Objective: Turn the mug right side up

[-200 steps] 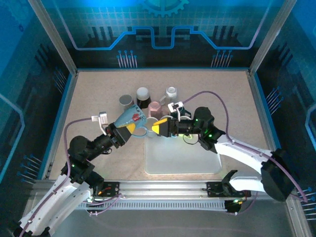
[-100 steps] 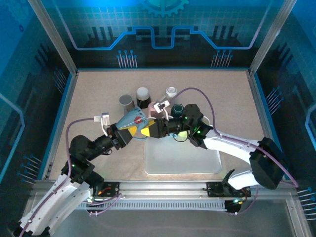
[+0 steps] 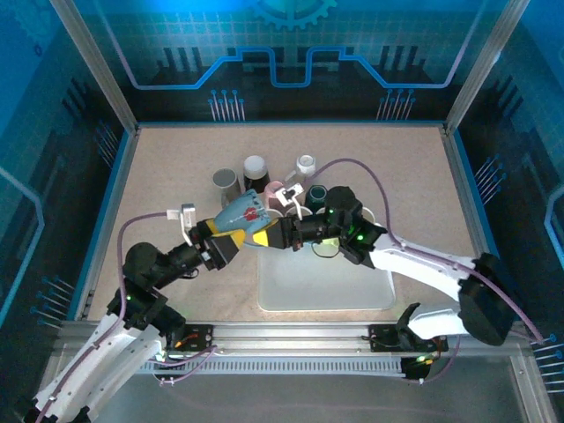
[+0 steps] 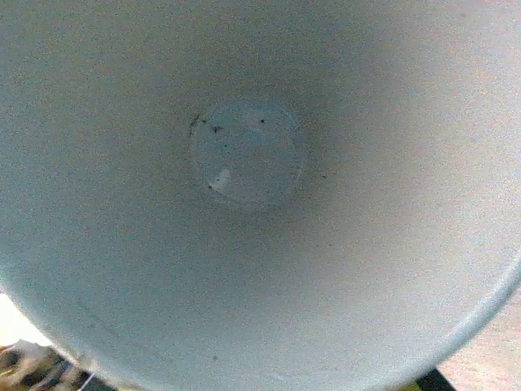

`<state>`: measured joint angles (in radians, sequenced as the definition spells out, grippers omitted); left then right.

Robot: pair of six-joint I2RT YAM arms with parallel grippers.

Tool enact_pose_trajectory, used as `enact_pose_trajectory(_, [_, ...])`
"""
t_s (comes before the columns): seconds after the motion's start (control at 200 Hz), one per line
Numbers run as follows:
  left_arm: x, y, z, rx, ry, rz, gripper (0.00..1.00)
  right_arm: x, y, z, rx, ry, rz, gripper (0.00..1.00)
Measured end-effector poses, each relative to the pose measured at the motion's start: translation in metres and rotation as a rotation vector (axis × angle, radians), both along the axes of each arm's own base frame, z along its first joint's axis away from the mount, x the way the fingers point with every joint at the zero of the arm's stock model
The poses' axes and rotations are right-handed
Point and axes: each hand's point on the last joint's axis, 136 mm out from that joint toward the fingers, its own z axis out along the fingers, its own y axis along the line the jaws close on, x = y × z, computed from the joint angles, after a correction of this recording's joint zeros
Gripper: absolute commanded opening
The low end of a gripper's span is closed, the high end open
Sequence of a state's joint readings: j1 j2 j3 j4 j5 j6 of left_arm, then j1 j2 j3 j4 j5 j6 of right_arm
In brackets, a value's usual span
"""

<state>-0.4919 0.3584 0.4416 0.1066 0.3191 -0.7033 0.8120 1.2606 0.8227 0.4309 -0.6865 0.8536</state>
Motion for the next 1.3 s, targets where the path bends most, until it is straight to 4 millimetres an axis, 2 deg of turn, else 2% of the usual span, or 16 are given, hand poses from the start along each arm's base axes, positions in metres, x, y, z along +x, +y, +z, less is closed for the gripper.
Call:
enact_pose_trajectory(0.14, [0.007, 0.017, -0.007, 0.056, 0.066, 0.115, 0.99, -0.001, -0.022, -0.011, -0.163, -0.135, -0.13, 0.0])
enact_pose_trajectory(0.255, [0.011, 0.033, -0.012, 0.14, 0.111, 0.209, 0.99, -0.013, -0.035, -0.031, -0.352, -0.292, -0.173, 0.0])
enact_pose_trajectory(0.36, [0.016, 0.044, -0.025, 0.241, 0.156, 0.273, 0.99, -0.024, -0.047, -0.065, -0.549, -0.415, -0.157, 0.0])
enact_pose_trajectory(0.44, [0.019, 0.051, -0.04, 0.317, 0.203, 0.314, 0.99, -0.031, -0.058, -0.1, -0.723, -0.479, -0.118, 0.0])
enact_pose_trajectory(0.565, [0.021, 0.059, -0.063, 0.408, 0.272, 0.348, 0.99, -0.03, -0.074, -0.146, -0.958, -0.533, -0.072, 0.0])
enact_pose_trajectory(0.65, [0.021, 0.062, -0.066, 0.433, 0.29, 0.354, 0.99, -0.025, -0.083, -0.166, -1.069, -0.557, -0.065, 0.0])
enact_pose_trajectory(0.79, [0.021, 0.064, -0.058, 0.45, 0.272, 0.362, 0.99, -0.019, -0.085, -0.18, -1.14, -0.574, -0.071, 0.0])
enact_pose_trajectory(1.085, [0.021, 0.064, -0.06, 0.451, 0.281, 0.364, 0.99, -0.01, -0.08, -0.213, -1.246, -0.556, -0.063, 0.0])
enact_pose_trajectory(1.296, [0.021, 0.063, -0.064, 0.45, 0.289, 0.356, 0.99, -0.003, -0.073, -0.216, -1.263, -0.555, -0.081, 0.0])
